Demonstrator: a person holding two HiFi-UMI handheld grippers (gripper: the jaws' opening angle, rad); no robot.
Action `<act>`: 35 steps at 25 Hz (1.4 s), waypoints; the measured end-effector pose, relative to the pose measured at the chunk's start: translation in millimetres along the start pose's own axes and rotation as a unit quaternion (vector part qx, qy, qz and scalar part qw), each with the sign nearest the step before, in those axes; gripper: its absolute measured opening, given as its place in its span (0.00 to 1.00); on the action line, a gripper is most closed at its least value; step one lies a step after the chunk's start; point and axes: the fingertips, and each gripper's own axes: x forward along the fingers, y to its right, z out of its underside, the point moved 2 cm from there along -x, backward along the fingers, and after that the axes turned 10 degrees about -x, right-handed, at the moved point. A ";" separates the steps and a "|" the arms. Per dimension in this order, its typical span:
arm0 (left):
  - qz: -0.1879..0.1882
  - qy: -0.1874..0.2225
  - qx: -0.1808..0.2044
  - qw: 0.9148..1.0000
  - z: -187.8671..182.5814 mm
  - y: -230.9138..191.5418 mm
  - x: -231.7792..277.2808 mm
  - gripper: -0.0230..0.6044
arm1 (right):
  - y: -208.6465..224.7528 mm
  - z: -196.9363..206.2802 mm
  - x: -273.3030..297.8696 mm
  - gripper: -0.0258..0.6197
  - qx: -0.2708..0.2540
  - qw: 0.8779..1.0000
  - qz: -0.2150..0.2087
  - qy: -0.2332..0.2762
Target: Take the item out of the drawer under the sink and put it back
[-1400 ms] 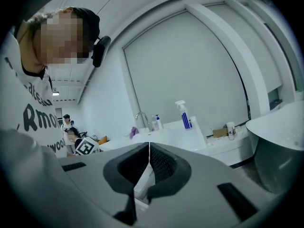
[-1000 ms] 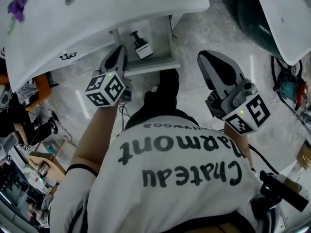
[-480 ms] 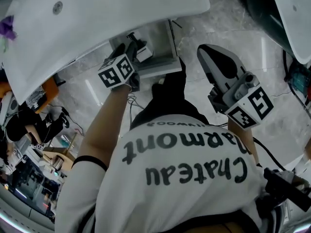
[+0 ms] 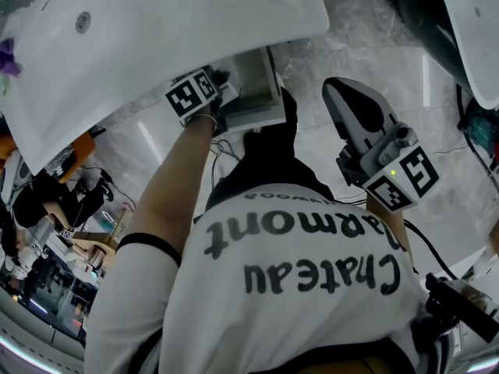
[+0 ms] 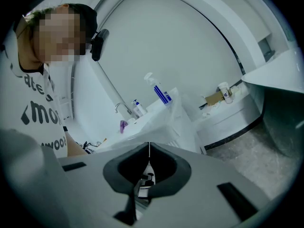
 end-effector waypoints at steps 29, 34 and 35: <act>0.089 0.064 -0.029 0.994 7.0 -6.1 21.5 0.34 | -39.7 36.9 14.7 0.06 0.008 0.999 0.000 -0.041; 0.107 0.085 -0.019 0.990 5.7 1.0 16.3 0.33 | -45.3 44.9 13.8 0.06 0.001 0.999 -0.001 -0.046; 0.116 0.093 -0.014 0.989 4.3 4.3 13.9 0.32 | -45.5 46.1 12.9 0.06 0.000 0.999 0.000 -0.046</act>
